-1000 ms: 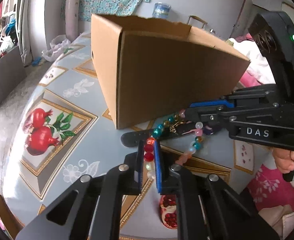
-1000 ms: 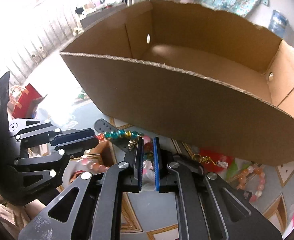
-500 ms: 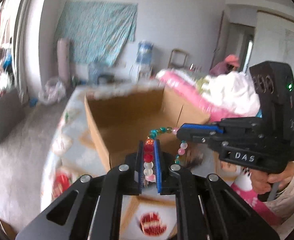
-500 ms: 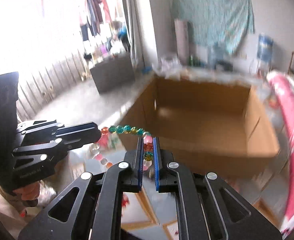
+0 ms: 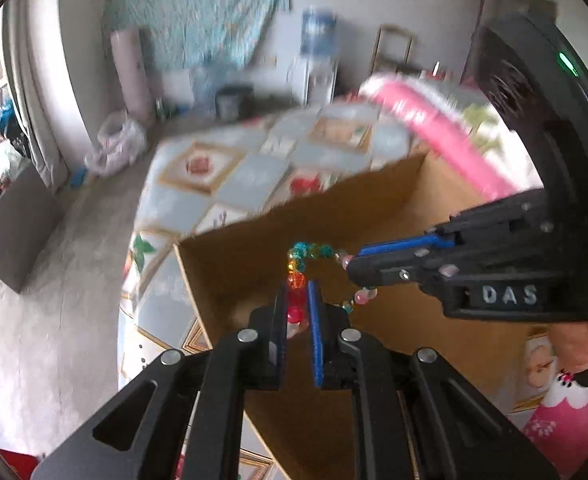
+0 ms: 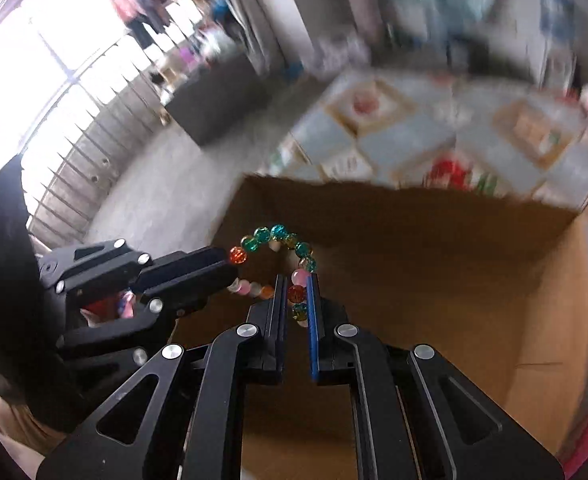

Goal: Organize jewelry
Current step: 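Open the left tool to drop the bracelet into the box, then move the right tool to the purple smartwatch and close on its face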

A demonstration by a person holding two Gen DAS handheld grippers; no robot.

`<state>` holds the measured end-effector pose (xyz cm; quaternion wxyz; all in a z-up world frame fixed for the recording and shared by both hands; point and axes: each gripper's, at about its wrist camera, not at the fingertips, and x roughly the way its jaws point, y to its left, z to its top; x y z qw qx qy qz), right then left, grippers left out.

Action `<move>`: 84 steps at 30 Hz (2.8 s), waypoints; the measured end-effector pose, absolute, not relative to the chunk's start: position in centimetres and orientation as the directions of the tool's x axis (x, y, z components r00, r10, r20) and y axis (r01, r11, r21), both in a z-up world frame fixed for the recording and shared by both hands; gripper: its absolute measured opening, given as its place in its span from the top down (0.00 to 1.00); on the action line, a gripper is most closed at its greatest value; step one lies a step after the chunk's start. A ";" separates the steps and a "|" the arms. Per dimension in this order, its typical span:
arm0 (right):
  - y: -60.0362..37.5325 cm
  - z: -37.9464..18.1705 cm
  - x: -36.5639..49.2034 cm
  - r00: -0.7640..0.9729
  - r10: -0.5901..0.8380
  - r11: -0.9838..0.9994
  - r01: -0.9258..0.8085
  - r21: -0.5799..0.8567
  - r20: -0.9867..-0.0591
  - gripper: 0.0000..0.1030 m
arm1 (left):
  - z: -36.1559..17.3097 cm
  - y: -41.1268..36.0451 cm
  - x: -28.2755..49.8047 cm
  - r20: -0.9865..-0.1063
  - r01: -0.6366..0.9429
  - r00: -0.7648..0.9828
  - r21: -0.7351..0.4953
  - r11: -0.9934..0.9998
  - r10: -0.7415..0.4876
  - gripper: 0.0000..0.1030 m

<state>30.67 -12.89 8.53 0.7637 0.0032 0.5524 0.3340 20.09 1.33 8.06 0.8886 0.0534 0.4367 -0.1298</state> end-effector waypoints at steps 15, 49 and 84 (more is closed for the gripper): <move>-22.5 11.7 30.7 0.380 0.572 0.812 -0.387 0.437 -0.726 0.61 | 9.8 6.5 18.5 -0.698 0.136 0.691 -0.129 0.982 -0.188 0.42; -33.7 7.8 22.2 0.479 0.503 0.844 -0.093 0.528 -0.720 0.49 | 4.1 7.7 14.9 -0.676 0.058 0.618 -0.469 0.882 -0.401 0.27; -15.6 -0.6 11.7 0.306 0.251 0.537 -0.833 -0.131 -0.918 0.42 | -2.8 2.8 4.4 -0.771 0.226 0.621 0.004 0.974 -0.141 0.22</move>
